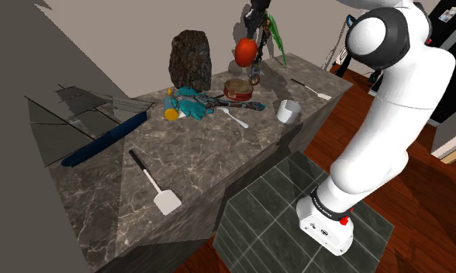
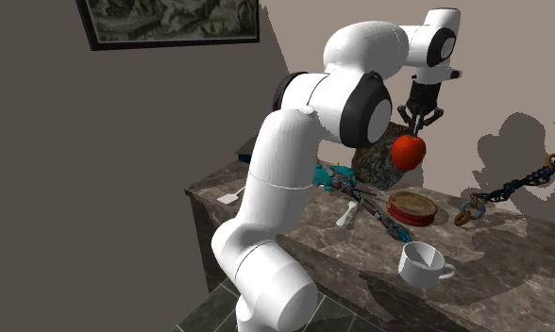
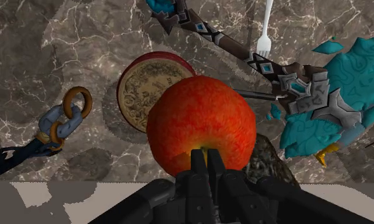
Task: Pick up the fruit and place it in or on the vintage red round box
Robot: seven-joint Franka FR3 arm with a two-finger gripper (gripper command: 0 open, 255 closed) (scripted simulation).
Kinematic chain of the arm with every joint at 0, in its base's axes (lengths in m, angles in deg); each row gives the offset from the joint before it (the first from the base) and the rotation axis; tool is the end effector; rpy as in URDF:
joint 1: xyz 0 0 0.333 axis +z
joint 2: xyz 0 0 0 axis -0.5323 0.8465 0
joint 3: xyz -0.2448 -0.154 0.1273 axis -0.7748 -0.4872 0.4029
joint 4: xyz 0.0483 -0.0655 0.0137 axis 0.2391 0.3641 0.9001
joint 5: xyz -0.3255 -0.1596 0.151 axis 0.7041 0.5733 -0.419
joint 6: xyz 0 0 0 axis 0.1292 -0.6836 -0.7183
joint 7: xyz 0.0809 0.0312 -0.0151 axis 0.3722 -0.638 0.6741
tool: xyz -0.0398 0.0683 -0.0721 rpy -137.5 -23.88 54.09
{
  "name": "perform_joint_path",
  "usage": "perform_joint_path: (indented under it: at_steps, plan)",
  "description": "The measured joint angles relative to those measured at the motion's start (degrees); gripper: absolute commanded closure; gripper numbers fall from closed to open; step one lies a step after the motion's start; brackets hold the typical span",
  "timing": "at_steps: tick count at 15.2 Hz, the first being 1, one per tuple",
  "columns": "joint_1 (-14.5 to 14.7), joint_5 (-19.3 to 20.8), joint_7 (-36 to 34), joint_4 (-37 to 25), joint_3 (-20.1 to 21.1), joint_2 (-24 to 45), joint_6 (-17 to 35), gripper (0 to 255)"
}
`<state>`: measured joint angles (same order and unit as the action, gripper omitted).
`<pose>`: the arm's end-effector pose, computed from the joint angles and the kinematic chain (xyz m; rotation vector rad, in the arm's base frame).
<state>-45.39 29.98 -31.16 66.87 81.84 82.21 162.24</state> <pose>0.6348 -0.1266 0.6037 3.1262 0.1216 0.1560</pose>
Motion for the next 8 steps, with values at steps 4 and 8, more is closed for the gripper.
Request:
perform_joint_path:
  at_steps: [4, 8]
  plan:
    - [-2.4, -0.4, 3.5, -17.4, -1.1, 10.6, -6.8, 255]
    - [-2.9, -0.5, 4.2, -17.1, -1.2, 11.8, -5.4, 255]
